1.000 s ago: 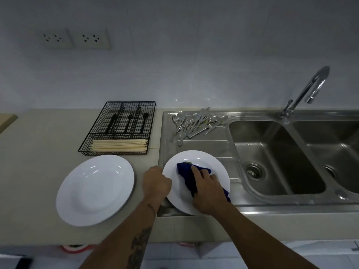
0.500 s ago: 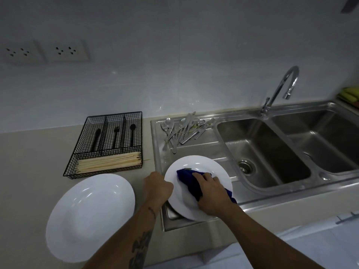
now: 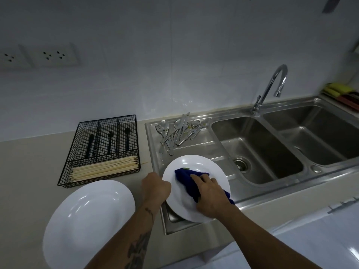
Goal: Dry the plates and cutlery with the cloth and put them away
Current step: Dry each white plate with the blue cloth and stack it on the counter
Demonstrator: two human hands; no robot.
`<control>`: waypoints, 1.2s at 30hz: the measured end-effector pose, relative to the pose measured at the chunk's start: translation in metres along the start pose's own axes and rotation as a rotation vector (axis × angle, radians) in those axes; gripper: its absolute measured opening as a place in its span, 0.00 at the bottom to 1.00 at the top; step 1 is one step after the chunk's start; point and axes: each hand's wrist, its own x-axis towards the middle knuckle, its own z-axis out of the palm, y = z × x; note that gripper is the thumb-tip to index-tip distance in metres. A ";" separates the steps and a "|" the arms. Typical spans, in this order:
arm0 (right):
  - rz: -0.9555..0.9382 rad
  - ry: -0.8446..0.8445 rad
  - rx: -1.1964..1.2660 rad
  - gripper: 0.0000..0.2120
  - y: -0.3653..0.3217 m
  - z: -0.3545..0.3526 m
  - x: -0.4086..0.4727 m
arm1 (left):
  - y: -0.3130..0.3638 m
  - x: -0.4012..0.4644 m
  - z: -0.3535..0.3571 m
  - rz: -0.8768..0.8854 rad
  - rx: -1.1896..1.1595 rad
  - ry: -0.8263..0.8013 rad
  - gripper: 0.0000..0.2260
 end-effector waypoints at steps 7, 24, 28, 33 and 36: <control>-0.050 -0.019 0.113 0.38 0.010 -0.006 0.005 | 0.004 -0.002 -0.004 -0.015 -0.193 -0.017 0.13; -0.025 0.172 0.217 0.19 0.000 -0.034 0.008 | 0.020 -0.029 -0.005 0.090 -0.863 0.226 0.08; -0.021 0.287 0.250 0.15 -0.011 -0.051 0.009 | 0.025 -0.025 -0.016 0.073 -0.959 0.158 0.10; -0.193 0.420 0.053 0.28 -0.028 -0.064 0.008 | 0.047 -0.028 -0.024 0.172 -1.061 -0.016 0.15; -0.324 0.242 -0.022 0.35 -0.032 -0.067 0.002 | 0.060 -0.026 -0.036 0.223 -1.115 -0.068 0.16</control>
